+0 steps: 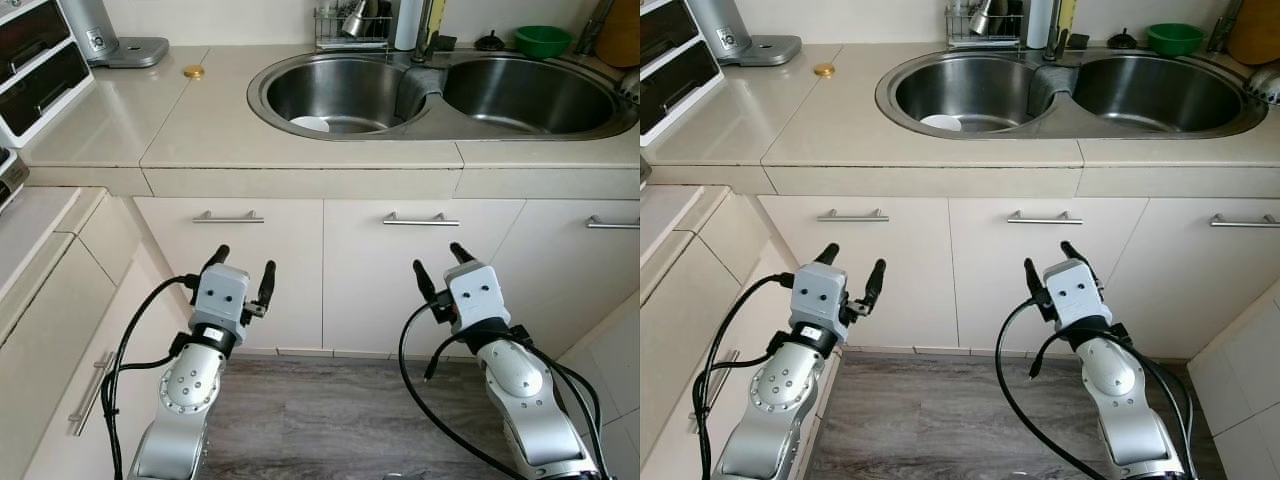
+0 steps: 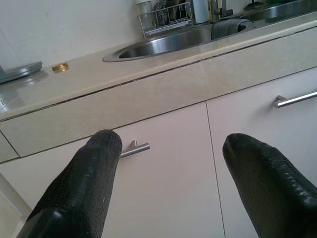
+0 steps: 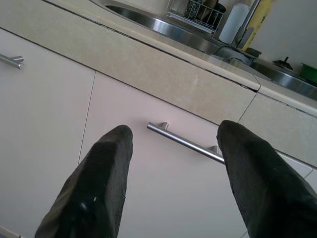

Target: Kitchen organization

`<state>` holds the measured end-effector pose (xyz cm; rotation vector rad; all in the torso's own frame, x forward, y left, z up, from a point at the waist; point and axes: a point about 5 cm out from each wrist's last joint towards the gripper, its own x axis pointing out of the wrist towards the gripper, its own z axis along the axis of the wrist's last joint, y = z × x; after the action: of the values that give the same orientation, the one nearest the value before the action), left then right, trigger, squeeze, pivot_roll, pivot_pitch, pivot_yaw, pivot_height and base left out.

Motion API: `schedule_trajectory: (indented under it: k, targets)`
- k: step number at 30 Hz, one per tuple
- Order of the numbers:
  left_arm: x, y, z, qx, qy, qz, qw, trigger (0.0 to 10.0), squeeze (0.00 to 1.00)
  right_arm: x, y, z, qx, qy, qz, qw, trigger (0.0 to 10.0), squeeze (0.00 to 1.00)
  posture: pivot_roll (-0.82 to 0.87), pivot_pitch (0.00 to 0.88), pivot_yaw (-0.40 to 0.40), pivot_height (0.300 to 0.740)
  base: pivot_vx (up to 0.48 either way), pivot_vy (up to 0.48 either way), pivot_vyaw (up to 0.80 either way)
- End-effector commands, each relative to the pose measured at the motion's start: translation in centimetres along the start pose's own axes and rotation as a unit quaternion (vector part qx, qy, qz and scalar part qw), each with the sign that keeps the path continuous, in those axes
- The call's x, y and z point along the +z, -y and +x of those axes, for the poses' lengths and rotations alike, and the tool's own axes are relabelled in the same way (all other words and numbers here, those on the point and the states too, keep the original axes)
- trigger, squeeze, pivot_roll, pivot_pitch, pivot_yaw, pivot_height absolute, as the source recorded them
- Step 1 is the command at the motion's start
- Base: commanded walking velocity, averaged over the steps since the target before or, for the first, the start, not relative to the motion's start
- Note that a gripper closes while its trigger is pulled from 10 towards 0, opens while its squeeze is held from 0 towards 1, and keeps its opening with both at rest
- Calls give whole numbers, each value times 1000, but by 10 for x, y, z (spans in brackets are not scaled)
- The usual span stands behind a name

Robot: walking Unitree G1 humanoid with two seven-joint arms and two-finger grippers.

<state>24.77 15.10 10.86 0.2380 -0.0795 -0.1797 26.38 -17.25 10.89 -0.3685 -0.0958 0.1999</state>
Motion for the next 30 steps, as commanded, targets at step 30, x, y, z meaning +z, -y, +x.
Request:
schedule_trajectory:
  k: [30]
  targets:
    - [-18, -1, -18, 58, -119, -60, 989, 10000, 0, 3, -14, -1, 24, -26, 67, 997, 10000, 0, 10, 2, -74, 740, 0, 0, 0]
